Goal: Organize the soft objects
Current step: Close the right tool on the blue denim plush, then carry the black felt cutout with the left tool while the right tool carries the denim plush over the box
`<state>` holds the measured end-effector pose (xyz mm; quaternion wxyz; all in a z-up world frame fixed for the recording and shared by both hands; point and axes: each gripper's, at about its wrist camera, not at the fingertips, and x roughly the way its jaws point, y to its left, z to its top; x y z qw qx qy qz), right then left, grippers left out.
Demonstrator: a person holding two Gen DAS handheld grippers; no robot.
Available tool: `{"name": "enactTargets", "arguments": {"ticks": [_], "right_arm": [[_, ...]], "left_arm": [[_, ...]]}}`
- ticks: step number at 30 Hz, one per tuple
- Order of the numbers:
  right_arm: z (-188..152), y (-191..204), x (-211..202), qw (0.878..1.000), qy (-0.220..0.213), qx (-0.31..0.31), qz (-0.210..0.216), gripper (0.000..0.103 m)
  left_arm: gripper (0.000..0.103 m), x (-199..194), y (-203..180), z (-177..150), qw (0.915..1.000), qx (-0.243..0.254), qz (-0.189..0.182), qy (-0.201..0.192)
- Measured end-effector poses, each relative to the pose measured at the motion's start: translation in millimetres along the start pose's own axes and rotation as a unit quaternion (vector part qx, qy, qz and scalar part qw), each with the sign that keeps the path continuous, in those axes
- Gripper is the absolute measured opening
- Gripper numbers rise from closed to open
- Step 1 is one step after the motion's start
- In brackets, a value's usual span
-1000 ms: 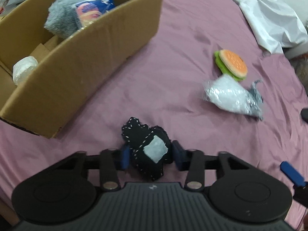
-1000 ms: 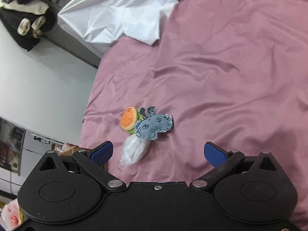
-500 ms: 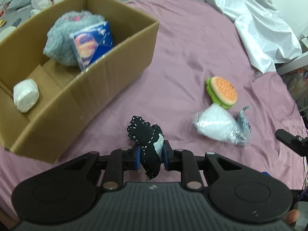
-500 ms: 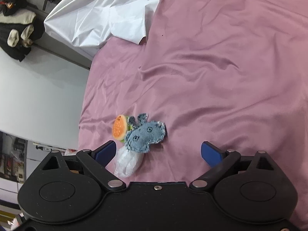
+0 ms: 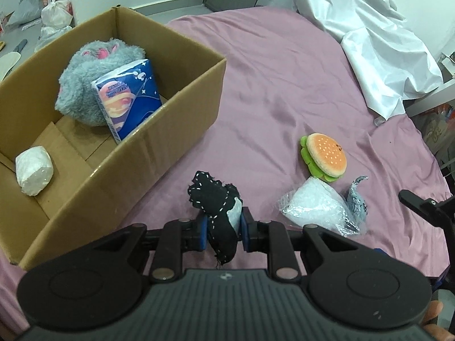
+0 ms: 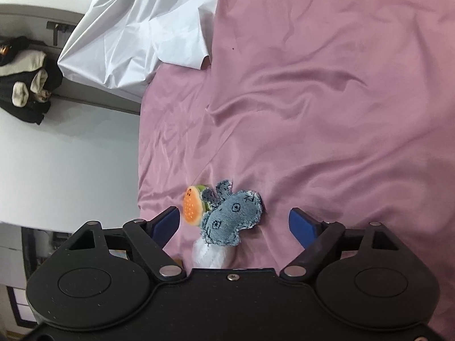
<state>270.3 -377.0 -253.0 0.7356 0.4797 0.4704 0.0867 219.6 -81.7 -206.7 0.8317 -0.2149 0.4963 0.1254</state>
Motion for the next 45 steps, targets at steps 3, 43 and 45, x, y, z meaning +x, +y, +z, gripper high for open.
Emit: {"name": "enactTargets", "arguments": {"ticks": [3,43,45], "right_arm": [[0,-2,10,1.000,0.015,0.014,0.002,0.077],[-47,16,-61,0.996,-0.059,-0.055,0.026,0.008],[-52,19,-69,0.995,-0.067,-0.063,0.033,0.008]], "left_arm": [[0.021,1,1,1,1.0000,0.002,-0.001,0.002],[0.021,-83,6,2,0.9975,0.045,-0.039,-0.038],[0.021,-89,9,2,0.9973,0.046,-0.040,-0.041]]}}
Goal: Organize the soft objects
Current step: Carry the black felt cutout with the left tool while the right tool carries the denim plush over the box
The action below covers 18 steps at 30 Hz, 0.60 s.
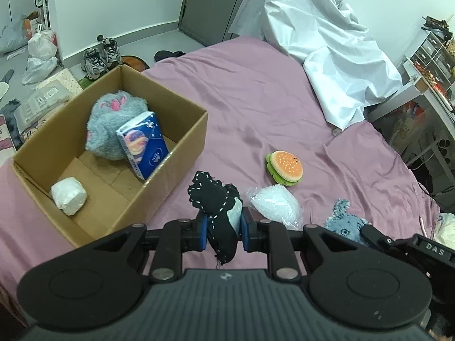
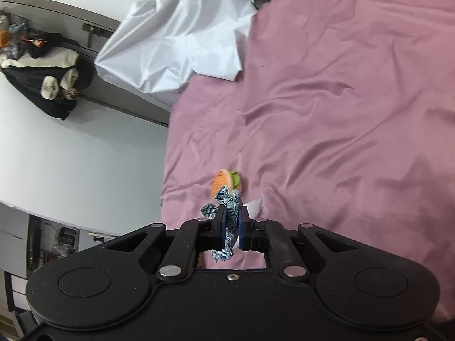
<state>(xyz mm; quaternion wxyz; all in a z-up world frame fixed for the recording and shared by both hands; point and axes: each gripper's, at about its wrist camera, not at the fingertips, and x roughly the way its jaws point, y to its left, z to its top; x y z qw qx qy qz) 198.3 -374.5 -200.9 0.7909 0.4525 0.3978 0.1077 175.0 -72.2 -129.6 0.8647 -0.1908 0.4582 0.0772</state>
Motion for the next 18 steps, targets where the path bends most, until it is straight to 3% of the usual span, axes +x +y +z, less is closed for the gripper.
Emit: {"name": "enactTargets", "arguments": {"ticks": [18], "right_arm": [[-28,42,-41,0.995,-0.039,-0.093,-0.017,0.008]], "left_arm": [[0.021,-44,16,-5,0.9992,0.006,-0.027,-0.027]]}}
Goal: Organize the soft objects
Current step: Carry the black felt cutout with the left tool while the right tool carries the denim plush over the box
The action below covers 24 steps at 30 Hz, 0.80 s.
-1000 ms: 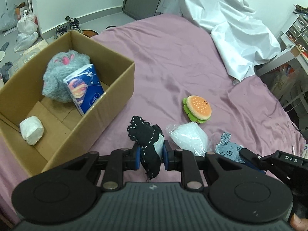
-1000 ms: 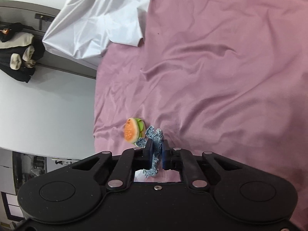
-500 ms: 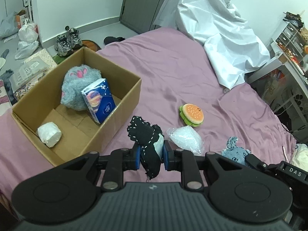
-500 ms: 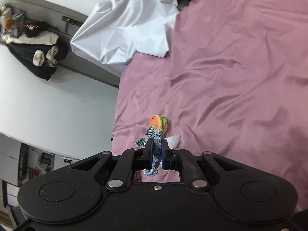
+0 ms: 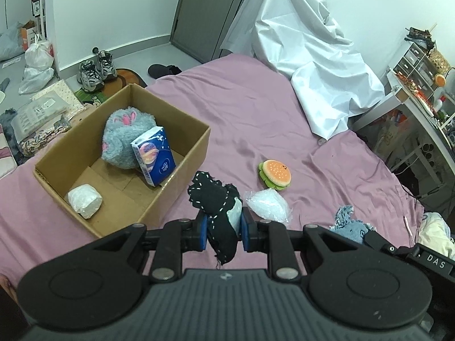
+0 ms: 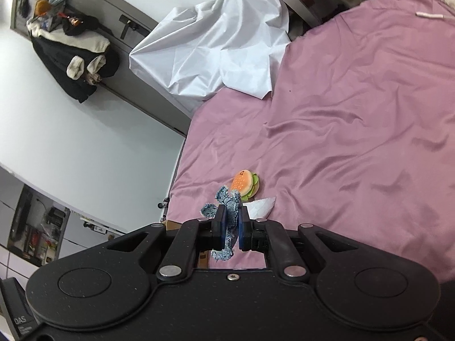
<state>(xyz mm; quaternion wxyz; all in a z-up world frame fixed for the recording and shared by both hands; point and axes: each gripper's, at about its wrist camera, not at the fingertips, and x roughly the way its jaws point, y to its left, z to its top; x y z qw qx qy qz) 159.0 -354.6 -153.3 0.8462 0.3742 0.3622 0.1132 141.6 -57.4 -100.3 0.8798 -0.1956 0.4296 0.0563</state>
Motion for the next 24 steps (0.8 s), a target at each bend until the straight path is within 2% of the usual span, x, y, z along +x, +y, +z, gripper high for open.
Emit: {"name": "enactTargets", "arguments": {"ticks": [9,24], "right_arm": [[-10,31,-6,0.999,-0.007,-0.045,-0.007,0.008],[-31,83,-1,0.996,-0.001,-0.091,0.000,0.008]], "left_arm": [[0.021,-16,15,3,0.9999,-0.003,-0.006,-0.013],[0.021,-34,64,24,0.9991,-0.022,-0.006,-0.035]]}}
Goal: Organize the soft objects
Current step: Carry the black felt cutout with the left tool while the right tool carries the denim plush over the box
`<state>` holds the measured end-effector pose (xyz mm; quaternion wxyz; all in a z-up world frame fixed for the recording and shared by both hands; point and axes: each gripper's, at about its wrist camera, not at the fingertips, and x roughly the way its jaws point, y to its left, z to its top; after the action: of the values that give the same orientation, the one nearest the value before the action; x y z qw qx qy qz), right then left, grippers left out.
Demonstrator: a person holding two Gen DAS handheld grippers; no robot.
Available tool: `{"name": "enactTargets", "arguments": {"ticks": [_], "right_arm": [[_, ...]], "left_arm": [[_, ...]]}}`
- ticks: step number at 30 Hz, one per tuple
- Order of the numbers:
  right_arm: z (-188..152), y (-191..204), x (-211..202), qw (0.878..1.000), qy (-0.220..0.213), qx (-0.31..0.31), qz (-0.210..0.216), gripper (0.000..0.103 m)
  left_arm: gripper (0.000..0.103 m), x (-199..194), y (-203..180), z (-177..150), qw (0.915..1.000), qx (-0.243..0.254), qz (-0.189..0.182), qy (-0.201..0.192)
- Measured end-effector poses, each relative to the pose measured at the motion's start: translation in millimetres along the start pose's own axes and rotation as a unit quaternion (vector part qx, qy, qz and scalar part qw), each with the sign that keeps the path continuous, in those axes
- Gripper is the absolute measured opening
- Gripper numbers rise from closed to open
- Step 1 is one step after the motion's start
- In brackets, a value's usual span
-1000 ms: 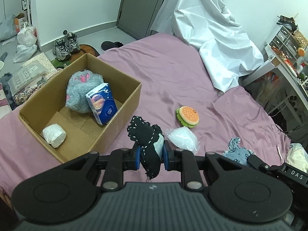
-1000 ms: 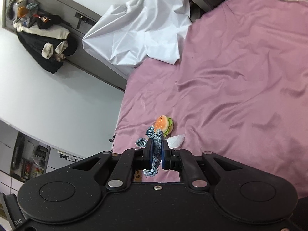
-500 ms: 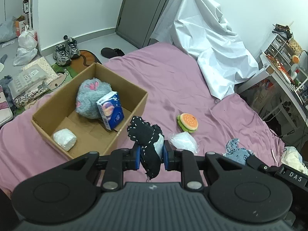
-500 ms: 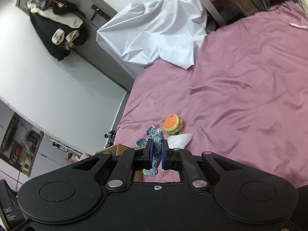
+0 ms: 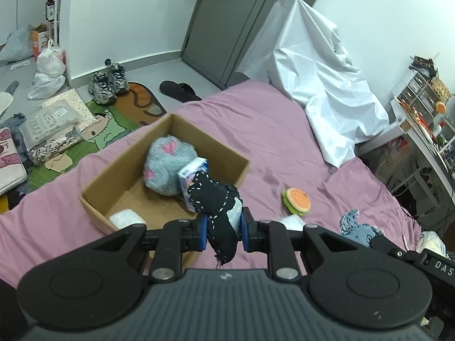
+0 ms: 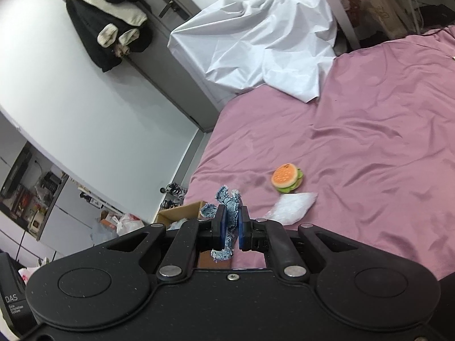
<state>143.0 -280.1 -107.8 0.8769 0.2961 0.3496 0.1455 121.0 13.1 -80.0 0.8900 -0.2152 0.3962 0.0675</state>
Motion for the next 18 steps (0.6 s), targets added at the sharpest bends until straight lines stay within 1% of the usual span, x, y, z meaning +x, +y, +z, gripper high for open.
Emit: {"name": "enactTargets", "arguments": {"ticks": [9,18], "right_arm": [[-10,29,15,1.000,0.010,-0.022,-0.003,0.008],[-18,54,30,0.999,0.017,-0.041,-0.012,0.008]], "left_arm": [[0.021,6,27,11,0.9999,-0.015,-0.002,0.000],[0.021,23,52,19,0.9992,-0.037,-0.008,0.008]]}}
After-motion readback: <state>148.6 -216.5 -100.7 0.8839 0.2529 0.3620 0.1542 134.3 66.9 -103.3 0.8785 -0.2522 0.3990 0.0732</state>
